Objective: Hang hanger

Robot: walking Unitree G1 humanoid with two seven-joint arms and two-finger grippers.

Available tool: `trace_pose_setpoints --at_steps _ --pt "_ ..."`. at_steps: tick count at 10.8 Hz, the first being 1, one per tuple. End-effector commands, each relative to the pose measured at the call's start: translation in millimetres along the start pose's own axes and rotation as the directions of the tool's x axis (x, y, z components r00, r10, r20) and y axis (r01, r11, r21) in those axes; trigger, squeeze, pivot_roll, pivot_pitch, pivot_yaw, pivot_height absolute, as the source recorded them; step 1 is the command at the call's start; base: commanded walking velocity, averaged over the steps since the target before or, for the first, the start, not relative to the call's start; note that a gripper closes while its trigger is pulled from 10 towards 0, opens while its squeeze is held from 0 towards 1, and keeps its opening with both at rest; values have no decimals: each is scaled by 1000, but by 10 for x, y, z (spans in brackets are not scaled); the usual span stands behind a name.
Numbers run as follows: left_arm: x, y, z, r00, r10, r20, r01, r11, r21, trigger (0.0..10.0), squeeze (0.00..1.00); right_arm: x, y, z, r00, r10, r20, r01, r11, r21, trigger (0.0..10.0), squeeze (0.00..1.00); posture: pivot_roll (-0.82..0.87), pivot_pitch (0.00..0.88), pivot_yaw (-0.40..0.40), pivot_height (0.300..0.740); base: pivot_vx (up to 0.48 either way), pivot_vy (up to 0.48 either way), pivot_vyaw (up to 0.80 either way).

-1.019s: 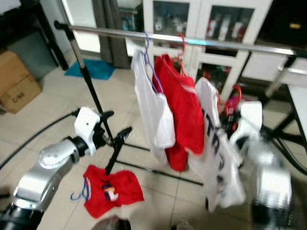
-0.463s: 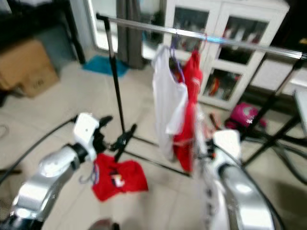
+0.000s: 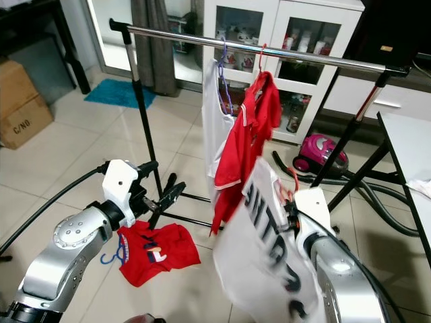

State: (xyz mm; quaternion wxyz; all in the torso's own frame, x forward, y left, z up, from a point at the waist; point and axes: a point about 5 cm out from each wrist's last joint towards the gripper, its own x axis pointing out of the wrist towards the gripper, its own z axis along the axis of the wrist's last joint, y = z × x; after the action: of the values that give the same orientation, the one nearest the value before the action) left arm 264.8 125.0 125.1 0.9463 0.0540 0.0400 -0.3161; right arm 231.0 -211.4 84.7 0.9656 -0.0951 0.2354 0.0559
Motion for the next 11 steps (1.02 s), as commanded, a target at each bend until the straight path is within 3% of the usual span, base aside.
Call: trace_pose_setpoints --at_steps 1,6,11 --pt "38 -18 -6 1000 -17 -10 17 1000 1 10000 0 -15 -21 92 999 -5 39 5 1000 -3 0 0 -116 45 -4 740 0 0 0" --pt "72 -50 -22 1000 -28 -6 28 1000 -9 10000 0 -11 18 165 997 11 72 -13 1000 21 0 0 -128 38 -10 740 0 0 0" --pt "97 -71 -29 999 -36 -5 36 999 -13 10000 0 -19 14 177 997 10 73 -11 1000 17 0 0 -140 41 -7 740 -289 0 0"
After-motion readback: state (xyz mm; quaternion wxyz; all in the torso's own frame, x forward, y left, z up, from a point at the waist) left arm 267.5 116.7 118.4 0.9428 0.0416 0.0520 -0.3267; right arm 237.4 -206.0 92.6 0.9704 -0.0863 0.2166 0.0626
